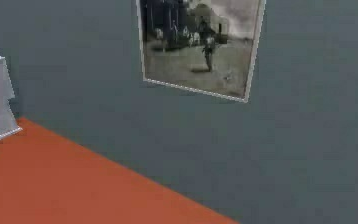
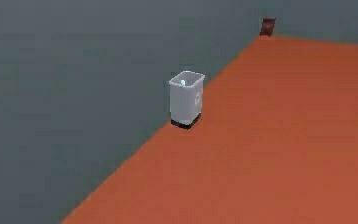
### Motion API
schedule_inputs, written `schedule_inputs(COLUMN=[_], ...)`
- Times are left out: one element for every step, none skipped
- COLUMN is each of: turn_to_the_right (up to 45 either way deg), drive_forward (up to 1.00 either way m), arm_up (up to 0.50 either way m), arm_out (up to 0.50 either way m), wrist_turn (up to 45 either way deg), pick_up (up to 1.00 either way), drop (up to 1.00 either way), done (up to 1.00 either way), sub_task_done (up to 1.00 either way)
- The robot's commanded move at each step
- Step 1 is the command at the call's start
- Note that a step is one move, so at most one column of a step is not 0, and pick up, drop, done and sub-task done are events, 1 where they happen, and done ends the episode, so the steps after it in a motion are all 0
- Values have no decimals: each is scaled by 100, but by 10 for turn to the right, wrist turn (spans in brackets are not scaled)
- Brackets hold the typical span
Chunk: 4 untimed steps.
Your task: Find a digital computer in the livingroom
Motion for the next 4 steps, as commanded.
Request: schedule_inputs(turn_to_the_right=[-450, -420, 0, 0], drive_forward=[0, 0, 100, 100], arm_up=[0, 0, 0, 0], arm_out=[0, 0, 0, 0], wrist_turn=[0, 0, 0, 0], pick_up=[0, 0, 0, 0], drop=[0, 0, 0, 0], done=[0, 0, 0, 0], sub_task_done=[0, 0, 0, 0])
